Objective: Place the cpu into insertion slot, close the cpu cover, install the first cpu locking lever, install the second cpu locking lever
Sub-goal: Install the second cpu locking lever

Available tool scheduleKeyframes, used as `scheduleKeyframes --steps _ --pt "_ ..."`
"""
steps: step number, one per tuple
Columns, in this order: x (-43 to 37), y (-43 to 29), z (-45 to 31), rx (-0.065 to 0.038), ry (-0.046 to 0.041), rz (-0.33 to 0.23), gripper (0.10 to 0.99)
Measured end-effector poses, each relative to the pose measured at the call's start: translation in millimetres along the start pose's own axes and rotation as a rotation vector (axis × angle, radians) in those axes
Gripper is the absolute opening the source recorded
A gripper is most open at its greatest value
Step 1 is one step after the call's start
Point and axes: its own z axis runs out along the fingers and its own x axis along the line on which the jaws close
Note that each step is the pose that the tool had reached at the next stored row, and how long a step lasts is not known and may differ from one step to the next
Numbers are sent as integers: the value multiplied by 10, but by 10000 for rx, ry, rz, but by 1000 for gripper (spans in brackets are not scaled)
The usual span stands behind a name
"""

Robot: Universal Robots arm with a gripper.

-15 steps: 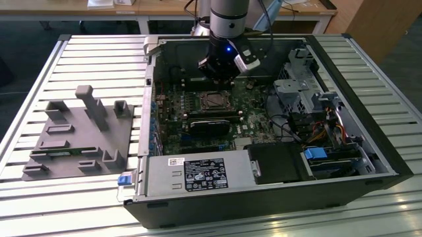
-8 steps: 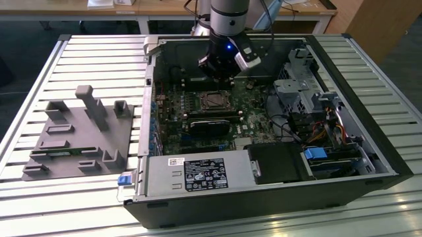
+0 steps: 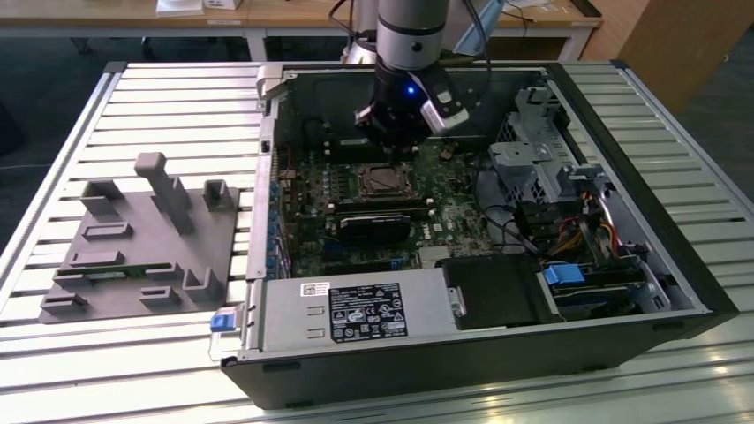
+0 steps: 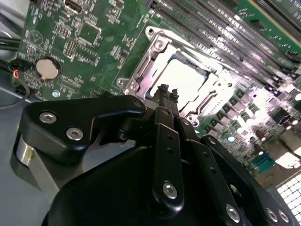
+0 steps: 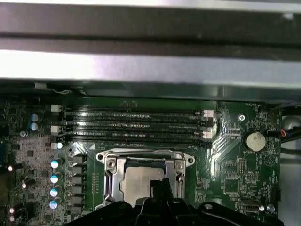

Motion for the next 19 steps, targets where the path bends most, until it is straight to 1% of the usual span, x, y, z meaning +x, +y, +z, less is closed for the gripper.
scheduleKeyframes --steps 4,8,15,19 --pt "1 -41 0 -1 -1 0 106" --pt "1 -46 -5 2 1 2 106" --pt "1 -46 -85 0 0 1 106" --pt "1 -62 -95 -1 0 0 106"
